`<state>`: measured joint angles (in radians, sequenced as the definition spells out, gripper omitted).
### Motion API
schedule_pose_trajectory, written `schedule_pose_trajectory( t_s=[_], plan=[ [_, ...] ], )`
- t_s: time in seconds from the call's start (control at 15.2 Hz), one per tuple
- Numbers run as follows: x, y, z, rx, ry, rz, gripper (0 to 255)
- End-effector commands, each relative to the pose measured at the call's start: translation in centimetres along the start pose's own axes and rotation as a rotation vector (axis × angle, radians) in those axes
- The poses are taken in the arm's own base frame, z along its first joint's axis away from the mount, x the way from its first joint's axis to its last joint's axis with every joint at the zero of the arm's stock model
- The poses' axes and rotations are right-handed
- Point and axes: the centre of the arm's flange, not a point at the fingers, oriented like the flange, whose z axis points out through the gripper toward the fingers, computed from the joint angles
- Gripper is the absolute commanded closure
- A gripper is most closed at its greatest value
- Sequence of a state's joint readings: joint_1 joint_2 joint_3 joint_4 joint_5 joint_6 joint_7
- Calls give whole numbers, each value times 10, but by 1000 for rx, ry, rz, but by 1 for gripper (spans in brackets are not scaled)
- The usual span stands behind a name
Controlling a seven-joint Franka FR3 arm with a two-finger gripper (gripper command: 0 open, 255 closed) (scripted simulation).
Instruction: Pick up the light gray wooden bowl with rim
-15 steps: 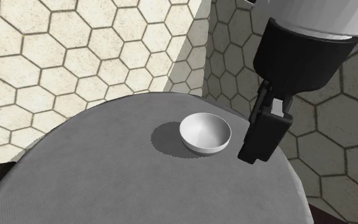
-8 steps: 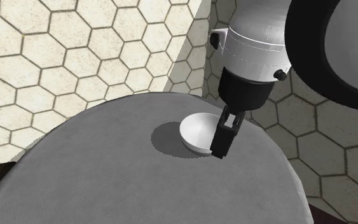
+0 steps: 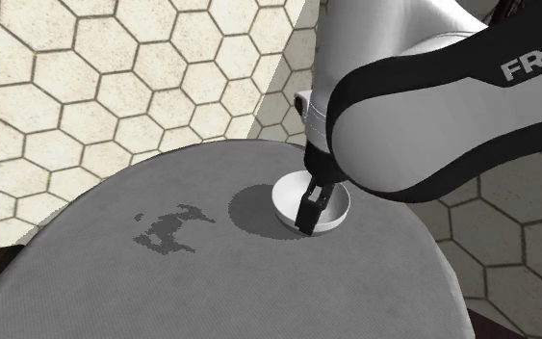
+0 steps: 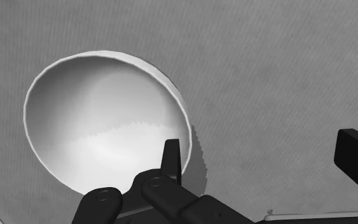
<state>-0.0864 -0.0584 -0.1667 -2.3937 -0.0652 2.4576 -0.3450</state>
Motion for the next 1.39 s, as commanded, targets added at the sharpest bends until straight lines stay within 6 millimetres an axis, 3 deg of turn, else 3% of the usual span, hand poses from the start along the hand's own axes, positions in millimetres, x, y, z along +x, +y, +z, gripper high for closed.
schedule_pose_trajectory(
  t_s=[0.0, 0.33, 0.86, 0.99, 1.06, 1.32],
  plan=[
    [12, 12, 24, -3, 2, -2, 0],
    [37, 40, 78, -8, 6, -4, 0],
    [34, 38, 119, -8, 6, -4, 0],
    [34, 38, 119, -8, 6, -4, 0],
    [35, 38, 119, -8, 6, -4, 255],
    [35, 38, 119, -8, 6, -4, 255]
  ],
)
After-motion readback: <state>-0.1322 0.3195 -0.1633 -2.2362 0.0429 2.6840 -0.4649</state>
